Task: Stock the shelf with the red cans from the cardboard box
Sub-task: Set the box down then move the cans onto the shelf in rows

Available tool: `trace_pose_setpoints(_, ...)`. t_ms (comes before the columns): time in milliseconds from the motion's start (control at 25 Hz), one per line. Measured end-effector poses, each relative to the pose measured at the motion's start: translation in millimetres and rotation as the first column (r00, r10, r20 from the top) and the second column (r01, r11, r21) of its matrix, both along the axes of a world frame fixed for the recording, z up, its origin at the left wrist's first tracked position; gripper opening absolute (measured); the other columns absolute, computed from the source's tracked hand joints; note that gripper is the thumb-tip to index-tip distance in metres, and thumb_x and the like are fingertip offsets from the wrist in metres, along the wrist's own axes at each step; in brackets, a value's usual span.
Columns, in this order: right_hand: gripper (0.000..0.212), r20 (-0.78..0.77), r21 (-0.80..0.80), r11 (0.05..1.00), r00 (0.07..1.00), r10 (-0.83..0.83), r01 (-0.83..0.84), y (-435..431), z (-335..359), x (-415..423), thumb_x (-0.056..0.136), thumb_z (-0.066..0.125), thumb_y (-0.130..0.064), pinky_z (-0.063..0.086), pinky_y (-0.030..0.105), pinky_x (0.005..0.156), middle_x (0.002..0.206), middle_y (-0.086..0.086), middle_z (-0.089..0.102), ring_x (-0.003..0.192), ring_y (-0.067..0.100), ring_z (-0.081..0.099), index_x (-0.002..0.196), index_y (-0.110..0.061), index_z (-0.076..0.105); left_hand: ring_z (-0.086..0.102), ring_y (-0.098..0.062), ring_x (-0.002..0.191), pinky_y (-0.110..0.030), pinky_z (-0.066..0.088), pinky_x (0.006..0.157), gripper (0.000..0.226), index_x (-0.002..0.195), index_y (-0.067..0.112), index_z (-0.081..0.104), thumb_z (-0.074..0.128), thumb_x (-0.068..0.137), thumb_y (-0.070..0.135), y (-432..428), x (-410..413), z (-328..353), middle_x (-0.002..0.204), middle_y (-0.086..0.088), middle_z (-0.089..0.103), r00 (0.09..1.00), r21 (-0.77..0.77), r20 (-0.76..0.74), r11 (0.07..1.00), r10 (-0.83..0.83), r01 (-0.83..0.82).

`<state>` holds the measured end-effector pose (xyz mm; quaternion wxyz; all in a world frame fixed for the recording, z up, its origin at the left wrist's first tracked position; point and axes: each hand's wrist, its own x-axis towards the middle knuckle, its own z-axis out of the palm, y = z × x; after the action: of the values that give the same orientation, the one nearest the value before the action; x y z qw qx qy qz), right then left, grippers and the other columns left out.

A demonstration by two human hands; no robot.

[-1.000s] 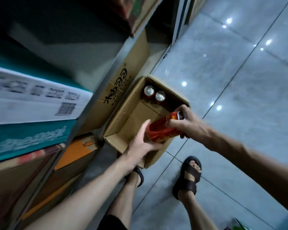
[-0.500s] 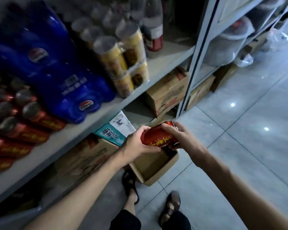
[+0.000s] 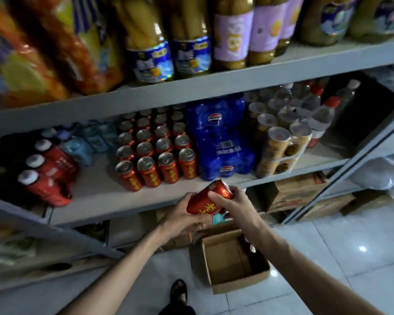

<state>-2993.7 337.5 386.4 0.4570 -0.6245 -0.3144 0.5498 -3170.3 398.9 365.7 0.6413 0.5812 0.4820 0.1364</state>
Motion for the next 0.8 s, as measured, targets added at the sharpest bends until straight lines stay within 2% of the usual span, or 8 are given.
trace_pose_setpoints(120, 0.063, 0.291, 0.146, 0.982, 0.954, 0.072, -0.119, 45, 5, -63, 0.069, 0.081, -0.049, 0.054, 0.027, 0.08, 0.111, -0.01, 0.066, 0.101, 0.009, 0.065, 0.121, -0.031, 0.05, 0.061, -0.014, 0.117, -0.023, 0.049, 0.093, 0.073, 0.13, 0.029, 0.051, 0.087, 0.067, 0.024, 19, -57, -3, 0.123, 0.006, 0.066, 0.99, 0.143, -0.024, 0.98, 0.142, -0.137)
trace_pose_setpoints(200, 0.072, 0.49, 0.238, 0.939, 0.865, 0.105, -0.249, 74, 4, -104, 0.068, 0.077, -0.051, 0.052, 0.027, 0.089, 0.122, -0.012, 0.062, 0.108, 0.005, 0.061, 0.129, -0.034, 0.042, 0.062, -0.011, 0.114, -0.032, 0.049, 0.099, 0.074, 0.132, 0.026, 0.051, 0.087, 0.067, 0.02, 36, -93, -12, 0.122, 0.007, 0.066, 0.969, 0.225, 0.0, 0.945, 0.245, -0.239)
trace_pose_setpoints(240, 0.075, 0.579, 0.262, 0.915, 0.808, 0.106, -0.308, 86, 1, -122, 0.069, 0.076, -0.051, 0.051, 0.027, 0.09, 0.124, -0.012, 0.061, 0.11, 0.006, 0.06, 0.131, -0.035, 0.039, 0.064, -0.01, 0.109, -0.036, 0.052, 0.097, 0.069, 0.13, 0.026, 0.052, 0.085, 0.07, 0.02, 45, -109, -18, 0.119, 0.008, 0.068, 0.96, 0.27, -0.023, 0.927, 0.278, -0.262)
trace_pose_setpoints(360, 0.072, 0.775, 0.269, 0.872, 0.63, 0.055, -0.408, 109, -18, -162, 0.071, 0.073, -0.052, 0.051, 0.027, 0.084, 0.122, -0.008, 0.062, 0.108, 0.011, 0.06, 0.13, -0.034, 0.036, 0.066, -0.01, 0.103, -0.036, 0.054, 0.089, 0.053, 0.122, 0.026, 0.056, 0.079, 0.075, 0.033, 62, -148, -37, 0.113, 0.01, 0.067, 0.893, 0.438, -0.274, 0.873, 0.358, -0.215)
trace_pose_setpoints(480, 0.065, 0.877, 0.258, 0.853, 0.48, -0.01, -0.454, 122, -37, -185, 0.074, 0.069, -0.055, 0.057, 0.035, 0.071, 0.119, -0.008, 0.056, 0.101, 0.015, 0.061, 0.127, -0.029, 0.04, 0.062, -0.013, 0.109, -0.026, 0.049, 0.086, 0.049, 0.121, 0.027, 0.059, 0.077, 0.076, 0.035, 74, -165, -55, 0.118, 0.007, 0.065, 0.863, 0.491, -0.352, 0.856, 0.363, -0.16)
trace_pose_setpoints(600, 0.065, 0.936, 0.239, 0.84, 0.345, -0.067, -0.487, 138, -47, -194, 0.07, 0.077, -0.048, 0.056, 0.034, 0.057, 0.124, -0.003, 0.045, 0.092, 0.02, 0.063, 0.121, -0.022, 0.046, 0.062, -0.015, 0.11, -0.028, 0.05, 0.089, 0.045, 0.117, 0.024, 0.061, 0.076, 0.077, 0.038, 86, -167, -64, 0.119, 0.005, 0.067, 0.859, 0.502, -0.374, 0.855, 0.349, -0.129)
trace_pose_setpoints(800, 0.072, 0.944, 0.182, 0.849, 0.33, -0.009, -0.496, 145, -64, -195, 0.066, 0.081, -0.043, 0.058, 0.037, 0.059, 0.131, 0.003, 0.042, 0.092, 0.026, 0.065, 0.123, -0.017, 0.046, 0.062, -0.018, 0.11, -0.035, 0.051, 0.092, 0.042, 0.115, 0.019, 0.062, 0.074, 0.079, 0.038, 94, -167, -71, 0.117, 0.001, 0.068, 0.835, 0.478, -0.418, 0.868, 0.358, -0.133)
